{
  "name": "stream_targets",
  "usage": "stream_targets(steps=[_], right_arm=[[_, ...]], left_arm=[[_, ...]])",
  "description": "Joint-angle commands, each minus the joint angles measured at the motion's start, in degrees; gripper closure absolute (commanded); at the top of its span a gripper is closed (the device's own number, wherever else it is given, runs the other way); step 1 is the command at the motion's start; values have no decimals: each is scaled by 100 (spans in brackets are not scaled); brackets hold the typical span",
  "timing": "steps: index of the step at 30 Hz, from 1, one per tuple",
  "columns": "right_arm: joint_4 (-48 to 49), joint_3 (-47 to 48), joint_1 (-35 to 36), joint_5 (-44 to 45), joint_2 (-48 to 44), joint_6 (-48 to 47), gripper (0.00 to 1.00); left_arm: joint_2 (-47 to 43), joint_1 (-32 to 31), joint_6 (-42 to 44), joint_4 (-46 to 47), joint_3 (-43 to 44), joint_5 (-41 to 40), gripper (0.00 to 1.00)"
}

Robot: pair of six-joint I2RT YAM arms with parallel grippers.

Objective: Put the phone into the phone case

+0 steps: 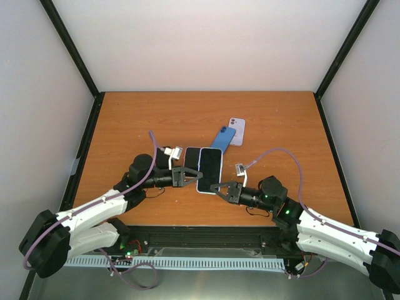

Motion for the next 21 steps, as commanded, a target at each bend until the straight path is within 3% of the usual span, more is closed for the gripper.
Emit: stream_targets(steps=[1,12,16,21], right_arm=[[72,67,40,13,0,209,97],[-1355,527,40,785,-595,-791,29],[-2028,874,40,1140,-655,-1166,21],[-2137,1065,40,1187,-583,-1276,20]], left_arm=[[-74,36,736,-178,315,-119,100],[-51,36,1255,-296,316,1054,100],[-37,36,1342,-172,261,1595,100],[47,36,1506,-226,314,2162,100]])
